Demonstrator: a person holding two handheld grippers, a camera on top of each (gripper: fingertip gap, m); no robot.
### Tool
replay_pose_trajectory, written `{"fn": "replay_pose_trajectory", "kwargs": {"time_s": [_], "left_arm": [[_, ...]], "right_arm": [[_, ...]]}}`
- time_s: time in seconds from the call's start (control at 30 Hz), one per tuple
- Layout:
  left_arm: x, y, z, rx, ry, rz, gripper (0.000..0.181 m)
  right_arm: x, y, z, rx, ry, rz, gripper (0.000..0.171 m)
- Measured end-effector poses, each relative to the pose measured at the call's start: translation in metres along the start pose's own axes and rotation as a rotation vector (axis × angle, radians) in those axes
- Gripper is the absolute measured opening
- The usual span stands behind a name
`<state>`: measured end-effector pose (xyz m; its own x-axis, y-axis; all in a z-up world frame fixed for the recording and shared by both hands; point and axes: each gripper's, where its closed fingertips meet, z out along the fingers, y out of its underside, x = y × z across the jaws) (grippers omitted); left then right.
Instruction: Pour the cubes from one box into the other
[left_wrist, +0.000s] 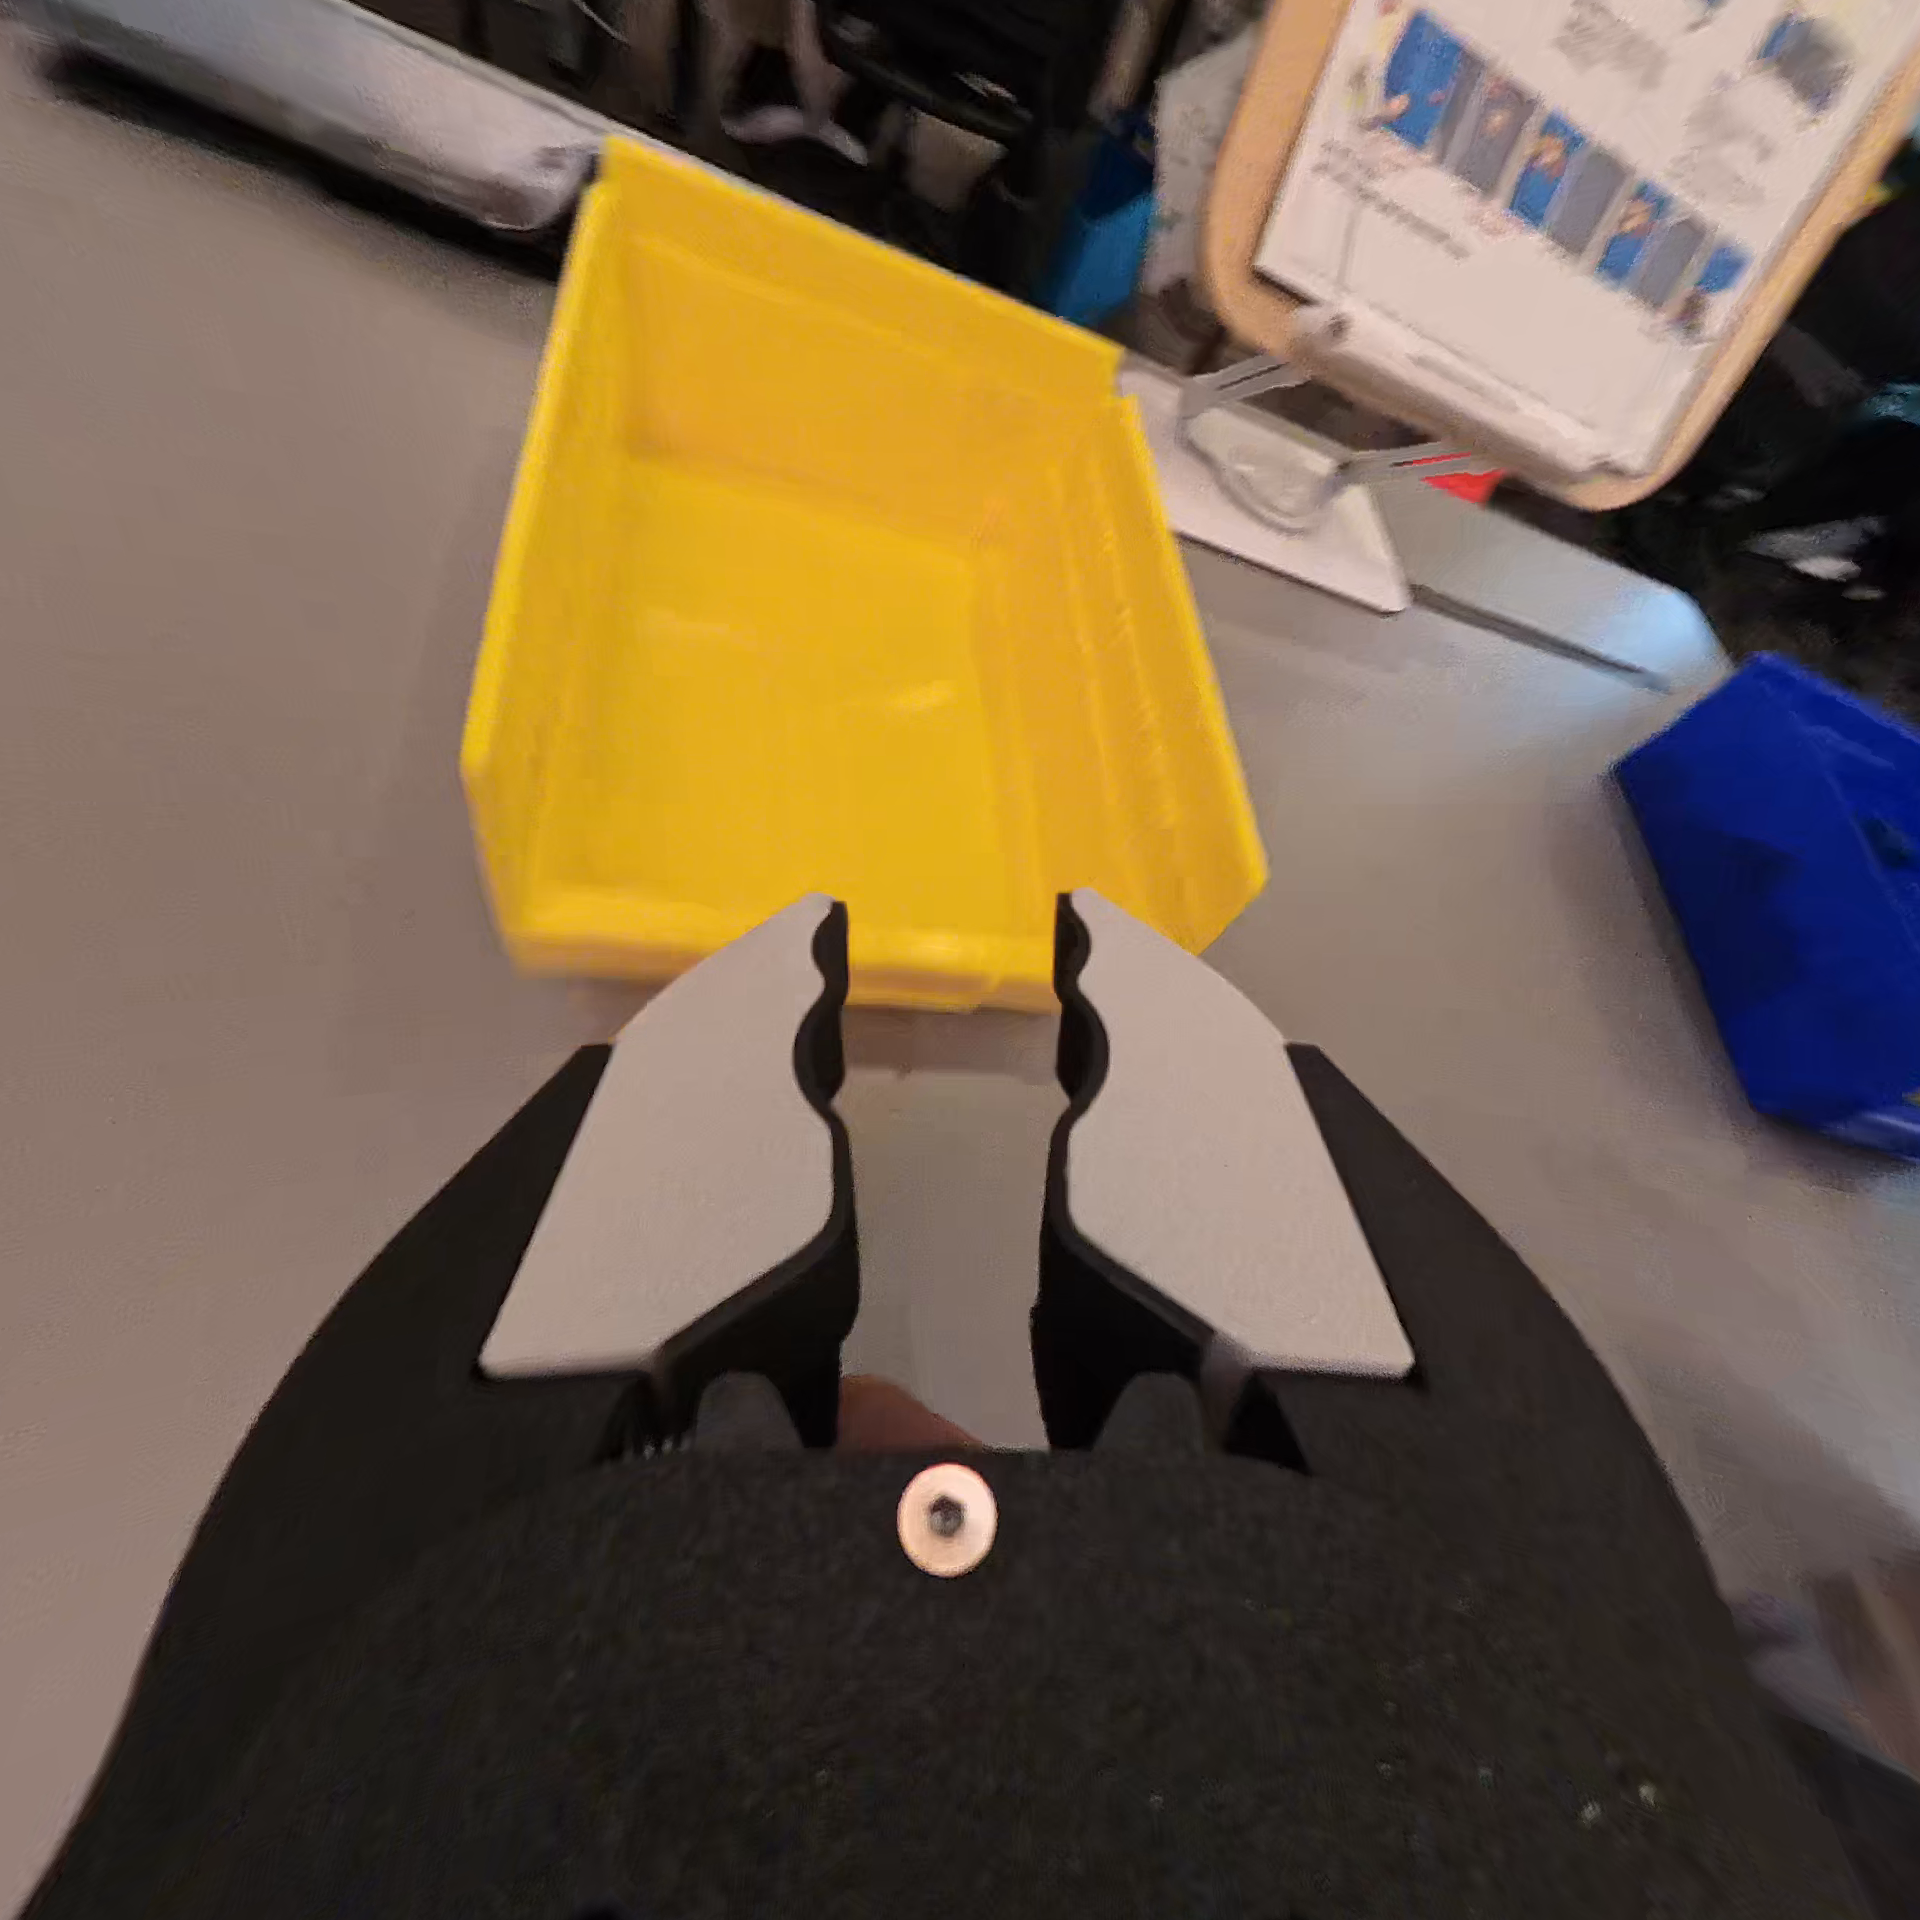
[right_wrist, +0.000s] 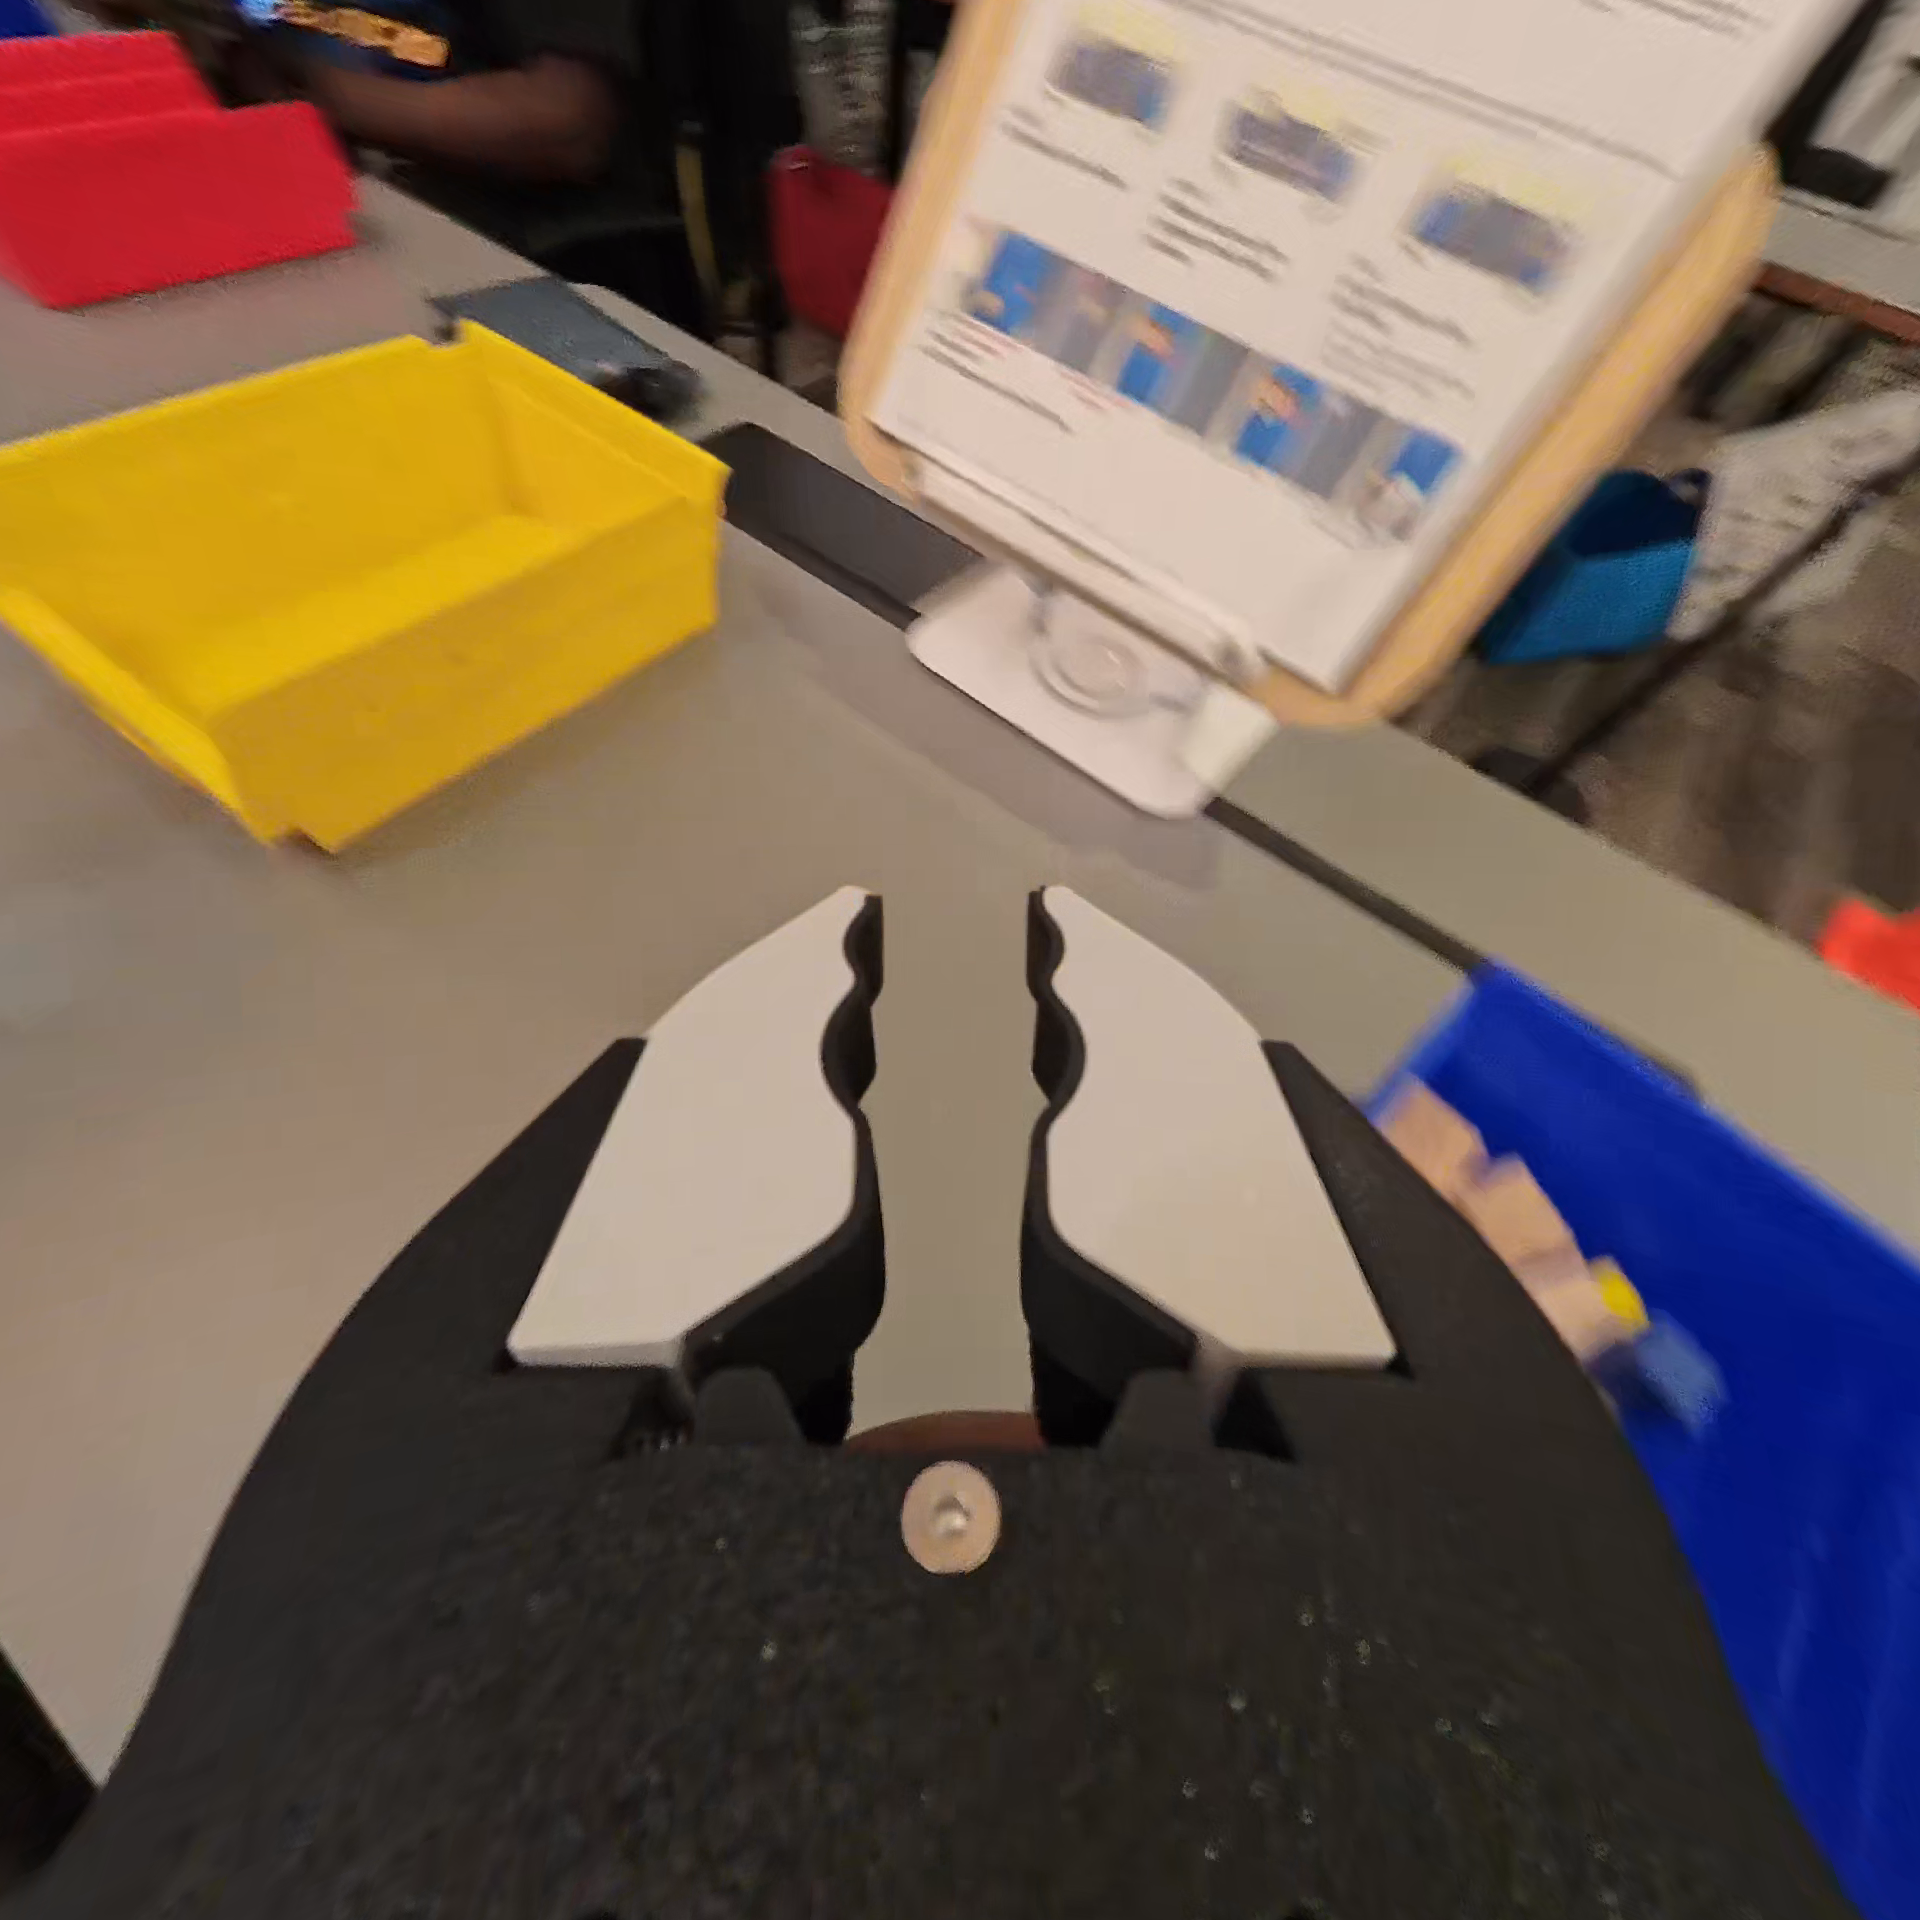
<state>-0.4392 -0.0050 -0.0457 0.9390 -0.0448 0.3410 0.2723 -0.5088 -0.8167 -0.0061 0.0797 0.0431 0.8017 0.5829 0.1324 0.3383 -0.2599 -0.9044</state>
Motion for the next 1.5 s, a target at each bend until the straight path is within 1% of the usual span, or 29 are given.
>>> {"fn": "replay_pose_trajectory", "kwargs": {"time_s": [0.07,0.1,0.17,0.23,0.27,0.33,0.43,0.53,0.6,0.77,1.13,1.3,1.37,1.4,1.5], "left_arm": [[0.0,0.031,-0.01,0.06,-0.061,0.034,0.037],[0.005,0.043,-0.012,0.104,-0.047,0.034,0.037],[0.012,0.061,-0.013,0.169,0.009,0.005,0.028],[0.01,0.066,-0.006,0.166,0.04,-0.027,0.028],[0.008,0.066,-0.004,0.156,0.037,-0.014,0.03],[0.003,0.062,-0.004,0.177,-0.017,0.036,0.035],[-0.001,0.065,-0.004,0.171,-0.115,0.13,0.035],[0.002,0.065,-0.004,0.186,-0.173,0.204,0.034],[0.007,0.064,-0.002,0.192,-0.164,0.216,0.034],[0.01,0.065,0.003,0.179,-0.113,0.147,0.034],[0.018,0.075,0.009,0.134,-0.134,0.239,0.034],[0.028,0.077,0.01,0.13,-0.117,0.269,0.035],[0.046,0.072,0.009,0.154,-0.098,0.282,0.035],[0.066,0.067,0.012,0.172,-0.06,0.293,0.035],[0.15,0.06,0.028,0.167,0.085,0.346,0.035]], "right_arm": [[0.026,0.057,-0.041,0.009,0.155,0.071,0.026],[0.035,0.087,-0.059,0.018,0.23,0.105,0.026],[0.044,0.147,-0.092,0.036,0.342,0.206,0.027],[0.047,0.202,-0.124,0.083,0.455,0.303,0.026],[0.05,0.219,-0.136,0.119,0.501,0.35,0.021],[0.057,0.234,-0.147,0.098,0.493,0.43,0.026],[0.078,0.235,-0.154,0.127,0.552,0.45,0.027],[0.083,0.237,-0.146,0.111,0.536,0.485,0.029],[0.083,0.238,-0.145,0.108,0.54,0.482,0.029],[0.081,0.243,-0.144,0.08,0.542,0.461,0.029],[0.076,0.245,-0.138,0.048,0.53,0.425,0.029],[0.078,0.245,-0.138,0.05,0.526,0.433,0.029],[0.083,0.245,-0.141,0.047,0.55,0.412,0.029],[0.091,0.243,-0.145,0.055,0.577,0.404,0.029],[0.113,0.22,-0.154,0.117,0.577,0.441,0.029]]}}
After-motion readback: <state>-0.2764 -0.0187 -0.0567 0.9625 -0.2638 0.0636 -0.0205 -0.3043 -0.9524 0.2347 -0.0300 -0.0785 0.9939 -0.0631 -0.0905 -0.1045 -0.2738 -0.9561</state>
